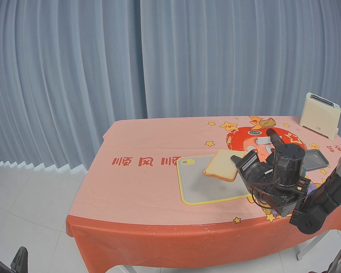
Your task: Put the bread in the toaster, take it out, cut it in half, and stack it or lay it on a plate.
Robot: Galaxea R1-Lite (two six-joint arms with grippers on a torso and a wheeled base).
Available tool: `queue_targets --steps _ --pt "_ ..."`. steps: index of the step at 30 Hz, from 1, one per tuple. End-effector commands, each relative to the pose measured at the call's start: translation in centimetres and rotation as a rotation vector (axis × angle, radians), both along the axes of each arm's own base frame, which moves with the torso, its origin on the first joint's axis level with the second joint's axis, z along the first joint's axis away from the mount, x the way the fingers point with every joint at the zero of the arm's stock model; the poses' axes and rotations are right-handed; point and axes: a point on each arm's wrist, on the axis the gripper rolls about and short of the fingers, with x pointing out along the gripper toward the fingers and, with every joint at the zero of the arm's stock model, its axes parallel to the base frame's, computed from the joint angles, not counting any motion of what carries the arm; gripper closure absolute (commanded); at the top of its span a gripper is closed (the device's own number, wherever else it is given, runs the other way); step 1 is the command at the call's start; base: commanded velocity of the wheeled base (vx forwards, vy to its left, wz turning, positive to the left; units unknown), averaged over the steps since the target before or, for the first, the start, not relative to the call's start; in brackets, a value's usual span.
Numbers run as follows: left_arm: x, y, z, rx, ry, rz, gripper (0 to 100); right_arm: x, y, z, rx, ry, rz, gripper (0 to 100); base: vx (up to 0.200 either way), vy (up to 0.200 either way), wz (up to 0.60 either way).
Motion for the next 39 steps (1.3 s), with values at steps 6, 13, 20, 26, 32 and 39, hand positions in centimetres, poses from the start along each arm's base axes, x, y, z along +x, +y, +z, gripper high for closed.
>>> queue_targets --steps 6,13,20,26,32,39 --pt "0.0 0.0 -0.5 0.0 0.001 0.0 100 -1.1 -0.6 -1.2 0.008 0.035 -0.094 100 0.0 0.0 0.0" --pt "0.0 0.0 -0.5 0.0 0.001 0.0 100 -1.0 -0.5 -1.7 0.046 -0.026 -0.112 100 0.0 0.0 0.0" --pt "0.0 0.0 -0.5 0.0 0.001 0.0 100 -0.5 -0.5 -2.8 0.025 -0.002 -0.123 100 0.0 0.0 0.0" --pt "0.0 0.0 -0.5 0.0 0.001 0.0 100 -0.5 -0.4 -2.8 -0.002 -0.005 -0.111 100 0.0 0.0 0.0" --pt "0.0 0.0 -0.5 0.0 0.001 0.0 100 -0.2 -0.4 -3.8 -0.068 0.016 -0.102 100 0.0 0.0 0.0" --pt "0.0 0.0 -0.5 0.0 0.001 0.0 100 0.3 -0.1 -4.7 -0.099 0.027 -0.102 100 0.0 0.0 0.0"
